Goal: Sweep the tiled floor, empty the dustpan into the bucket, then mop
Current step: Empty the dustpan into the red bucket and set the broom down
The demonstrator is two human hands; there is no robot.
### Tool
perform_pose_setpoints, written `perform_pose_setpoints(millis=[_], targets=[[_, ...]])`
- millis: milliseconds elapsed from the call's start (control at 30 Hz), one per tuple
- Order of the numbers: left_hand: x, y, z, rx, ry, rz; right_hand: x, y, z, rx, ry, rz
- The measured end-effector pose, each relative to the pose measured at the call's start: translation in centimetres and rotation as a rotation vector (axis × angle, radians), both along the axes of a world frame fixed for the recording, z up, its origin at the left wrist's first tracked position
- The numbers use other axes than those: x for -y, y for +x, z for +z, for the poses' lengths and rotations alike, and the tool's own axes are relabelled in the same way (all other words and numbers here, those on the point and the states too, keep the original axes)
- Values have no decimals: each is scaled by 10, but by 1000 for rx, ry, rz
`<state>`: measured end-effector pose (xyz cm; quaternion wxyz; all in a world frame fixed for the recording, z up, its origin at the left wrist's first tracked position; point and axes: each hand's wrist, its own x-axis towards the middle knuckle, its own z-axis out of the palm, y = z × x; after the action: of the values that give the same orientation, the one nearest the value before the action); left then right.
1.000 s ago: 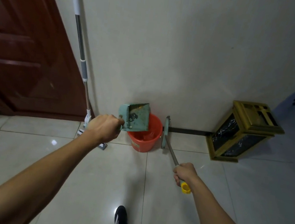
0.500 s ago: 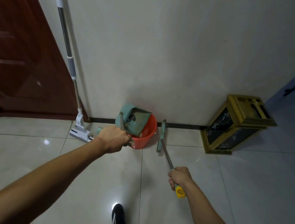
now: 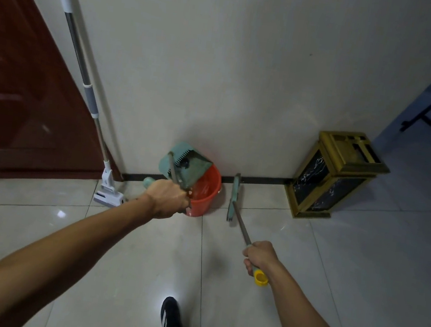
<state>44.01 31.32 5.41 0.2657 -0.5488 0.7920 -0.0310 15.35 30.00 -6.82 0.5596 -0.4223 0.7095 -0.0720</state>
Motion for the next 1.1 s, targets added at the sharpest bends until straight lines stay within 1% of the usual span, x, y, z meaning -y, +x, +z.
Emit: perform_pose_setpoints(millis=[133,267,367,533,733,933,1100], targets=[[-7,-16,-8,28,-10,-96,-5,-4,-6,-11,7,12],[-18,-28,-25,62,36,-153,-10,-8,-10,-9,11,23],[-18,-31,-27,39,27,-155,-13,-10,-9,-6,18,25],[-8,-27,-12,16,-12,-110,-15,-15,-5,-9,12,30],[-6,-30,-3,57,-16,-121,-15,-18,-5,-10,4,24],[-31,-51,-15,64,14,-149,-21,-19,-8,-7,1,21],[-47,-63,-23,21,33,-138,-27,-21,-4,29,7,28]])
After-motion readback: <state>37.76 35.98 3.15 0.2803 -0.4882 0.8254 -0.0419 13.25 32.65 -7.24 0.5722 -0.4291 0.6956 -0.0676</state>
